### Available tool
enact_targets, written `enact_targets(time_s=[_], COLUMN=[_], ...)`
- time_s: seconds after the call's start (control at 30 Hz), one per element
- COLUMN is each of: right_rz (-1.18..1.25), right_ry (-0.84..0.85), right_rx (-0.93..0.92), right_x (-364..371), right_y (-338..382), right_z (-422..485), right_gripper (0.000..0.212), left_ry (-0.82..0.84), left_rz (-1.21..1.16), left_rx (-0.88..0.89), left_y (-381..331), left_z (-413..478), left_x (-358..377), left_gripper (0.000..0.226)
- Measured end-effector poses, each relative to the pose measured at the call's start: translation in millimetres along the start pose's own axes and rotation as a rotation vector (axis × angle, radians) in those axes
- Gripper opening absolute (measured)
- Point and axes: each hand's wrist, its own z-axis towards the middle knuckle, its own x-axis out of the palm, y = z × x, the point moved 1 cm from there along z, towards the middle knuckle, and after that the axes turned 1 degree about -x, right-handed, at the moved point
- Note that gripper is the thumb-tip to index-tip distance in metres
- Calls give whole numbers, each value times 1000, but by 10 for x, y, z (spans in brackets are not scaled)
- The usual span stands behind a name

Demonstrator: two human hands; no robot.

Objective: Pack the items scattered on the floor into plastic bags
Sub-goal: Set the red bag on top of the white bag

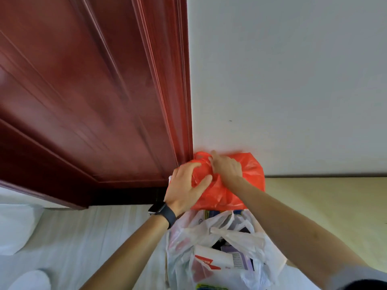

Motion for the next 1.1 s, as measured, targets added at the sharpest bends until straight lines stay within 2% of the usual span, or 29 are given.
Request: enact_targets(time_s=[0.07,0.1,0.17,0.23,0.3,0.37,0.5,0.7,0.87,1.1], right_rz=[40,75,109,88,104,106,-6,-81,-66,-47], right_ry=[58,111,215,184,170,244,0,114,53,9], right_rx=[-4,-23,-134,-299,-336,-240,-166,-155,-172,-183], right_x=[26,41,59,108,64,-54,-38,418,513,513], right_y=[-23,-52,-123,-253,-342,-404,-592,-660,-623,-665], right_z=[45,55,25,-25,-164,-373,-513,-317,-329,-340], right_gripper=[28,26,29,47,51,52,57,63,61,63], left_ry=[75,124,154,158,195,231,247,264,116,133], left_rz=[289,398,528,598,610,568,491,407,438,513], left_rx=[27,29,42,70,95,89,15,-120,-75,-109], left_y=[73,103,159,269,392,423,338,325,222,286], left_z=[-19,19,179,345,459,530,620,673,425,442], left_x=[155,261,392,428,474,542,639,683,747,852], left_gripper=[83,90,86,72,59,56,52,49,53,49])
